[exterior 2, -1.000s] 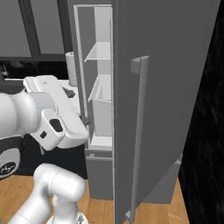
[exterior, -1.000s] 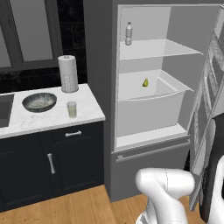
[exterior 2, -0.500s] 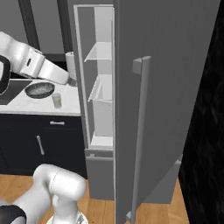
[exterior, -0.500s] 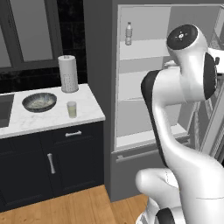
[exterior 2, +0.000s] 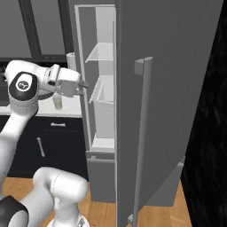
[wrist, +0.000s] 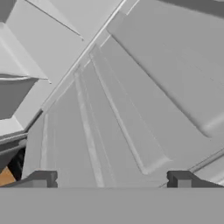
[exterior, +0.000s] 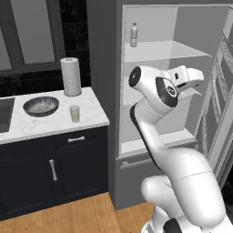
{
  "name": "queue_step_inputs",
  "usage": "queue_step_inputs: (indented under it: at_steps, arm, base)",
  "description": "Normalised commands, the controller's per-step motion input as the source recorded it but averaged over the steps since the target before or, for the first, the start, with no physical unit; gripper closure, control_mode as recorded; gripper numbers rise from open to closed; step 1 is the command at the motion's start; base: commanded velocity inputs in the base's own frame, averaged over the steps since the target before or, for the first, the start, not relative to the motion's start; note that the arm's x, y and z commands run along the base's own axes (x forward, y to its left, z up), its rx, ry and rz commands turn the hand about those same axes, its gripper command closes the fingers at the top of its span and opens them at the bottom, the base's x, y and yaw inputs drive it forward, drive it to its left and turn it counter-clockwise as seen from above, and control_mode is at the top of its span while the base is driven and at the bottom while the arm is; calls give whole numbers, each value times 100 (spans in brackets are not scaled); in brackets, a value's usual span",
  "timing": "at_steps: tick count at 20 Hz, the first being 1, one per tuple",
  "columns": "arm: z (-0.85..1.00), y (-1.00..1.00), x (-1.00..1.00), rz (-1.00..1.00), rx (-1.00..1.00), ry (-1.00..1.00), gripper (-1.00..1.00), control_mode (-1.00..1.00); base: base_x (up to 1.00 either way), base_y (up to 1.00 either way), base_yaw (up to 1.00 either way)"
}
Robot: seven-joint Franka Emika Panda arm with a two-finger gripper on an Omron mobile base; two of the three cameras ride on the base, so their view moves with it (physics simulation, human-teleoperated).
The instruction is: Grab a lemon wedge from the fridge and one ice cube from the ice bowl, and put them in the glass of lemonade.
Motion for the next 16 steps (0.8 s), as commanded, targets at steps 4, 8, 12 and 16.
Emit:
queue_step_inputs:
  at_steps: [4,8,12,16]
  arm:
    - [-3,-57,25,-1,-15,21,-100,-100]
    - [-14,-95,0,-8,0,3,-100,-100]
    - [-20,-100,0,-8,0,2,-100,-100]
    - [-13,-96,0,-7,0,2,-100,-100]
  base:
    - [0,0,0]
    - [0,0,0]
    - [0,0,0]
    - [0,0,0]
